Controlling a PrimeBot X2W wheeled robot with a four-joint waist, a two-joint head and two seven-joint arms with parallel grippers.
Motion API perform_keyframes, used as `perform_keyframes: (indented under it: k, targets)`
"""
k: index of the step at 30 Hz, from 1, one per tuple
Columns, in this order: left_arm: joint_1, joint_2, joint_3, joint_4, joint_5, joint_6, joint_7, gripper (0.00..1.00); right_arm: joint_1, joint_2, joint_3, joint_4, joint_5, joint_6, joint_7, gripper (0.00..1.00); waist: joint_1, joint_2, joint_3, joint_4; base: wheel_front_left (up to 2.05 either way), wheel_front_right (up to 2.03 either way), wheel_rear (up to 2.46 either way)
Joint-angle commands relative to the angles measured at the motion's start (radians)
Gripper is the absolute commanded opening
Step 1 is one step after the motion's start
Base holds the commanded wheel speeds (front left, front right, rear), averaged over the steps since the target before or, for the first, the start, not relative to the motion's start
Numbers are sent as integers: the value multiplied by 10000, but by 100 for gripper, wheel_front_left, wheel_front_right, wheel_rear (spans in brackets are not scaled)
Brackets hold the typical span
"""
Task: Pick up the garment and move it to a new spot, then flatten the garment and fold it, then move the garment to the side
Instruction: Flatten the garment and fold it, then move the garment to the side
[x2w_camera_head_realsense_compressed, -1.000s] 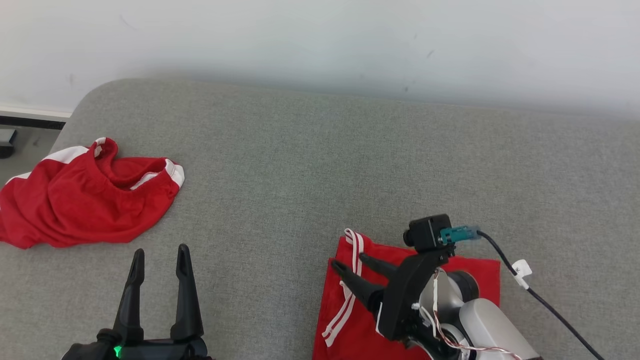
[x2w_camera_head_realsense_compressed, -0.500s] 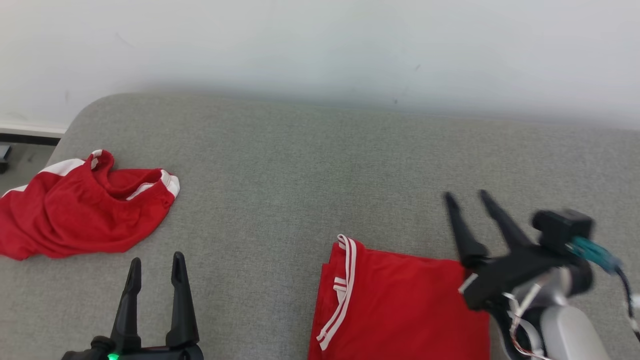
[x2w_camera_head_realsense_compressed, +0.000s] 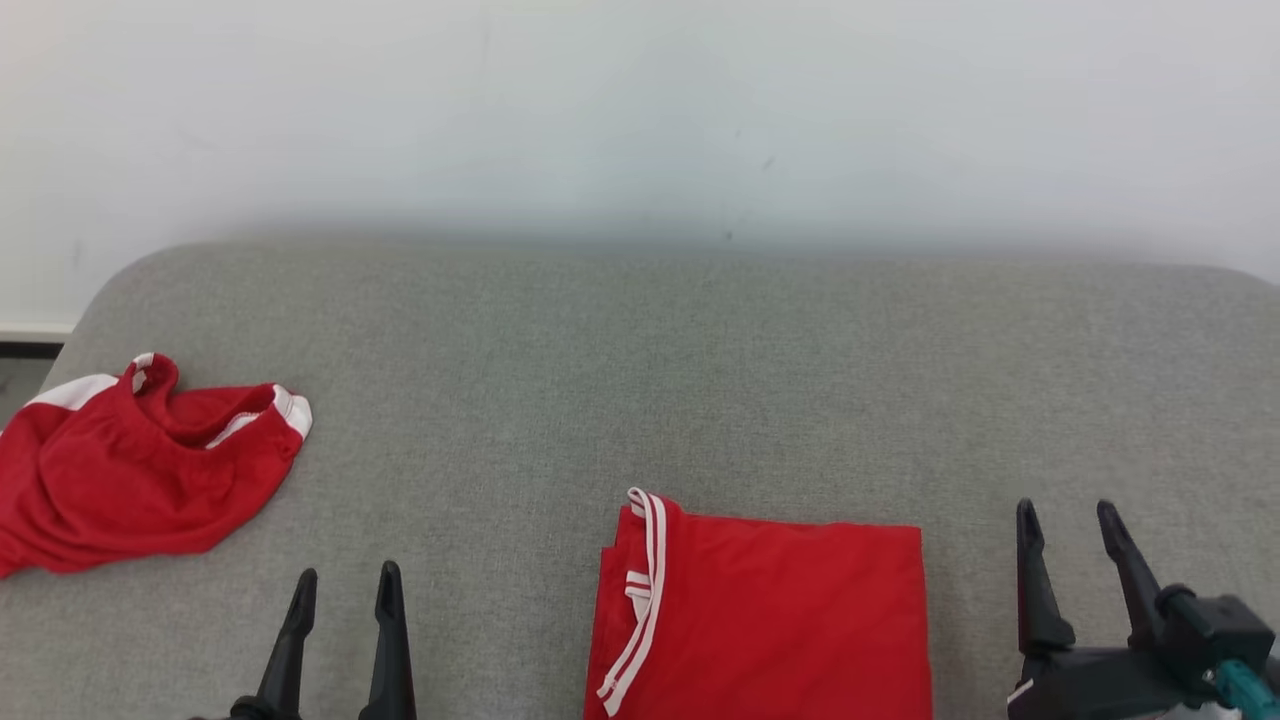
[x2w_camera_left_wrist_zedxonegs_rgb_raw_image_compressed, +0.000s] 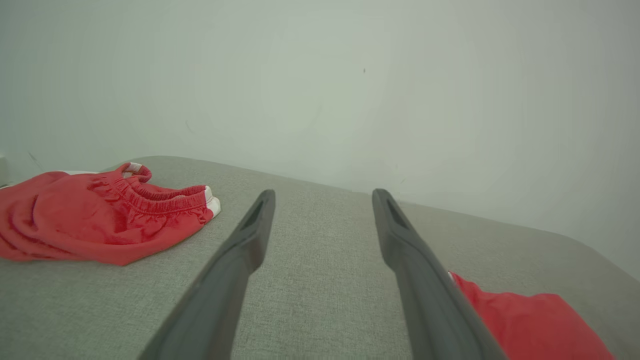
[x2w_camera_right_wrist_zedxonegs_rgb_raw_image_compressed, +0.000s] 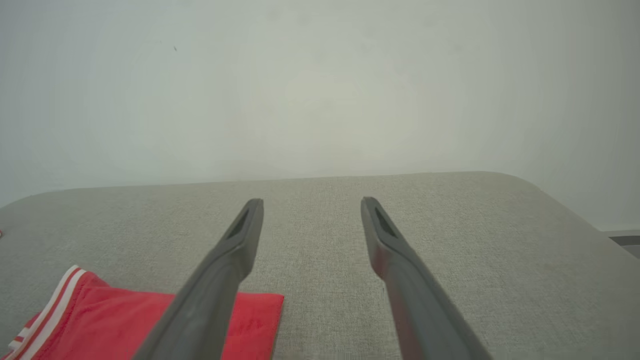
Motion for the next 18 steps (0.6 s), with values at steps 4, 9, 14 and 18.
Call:
perform_keyframes:
  k: [4,9,14,18]
  targets:
    - [162,8,31,336,220,-121,-33,100,367,6,-5,510,-246,12,-180,100,0,0,-416,-208,0,0,0]
    - [246,54,90,554,505,-167,-33,100,472,9,78,884,-323,12,-221,100,0,0,-608,-257,0,0,0]
    - [374,50,208,892,670,-235,-33,100,453,6,228,1217,-333,12,-166,100,0,0,-785,-281,0,0,0]
    - [395,38,288,1084,705,-275,-33,100,402,5,274,1371,-265,12,-150,100,0,0,-871,-303,0,0,0]
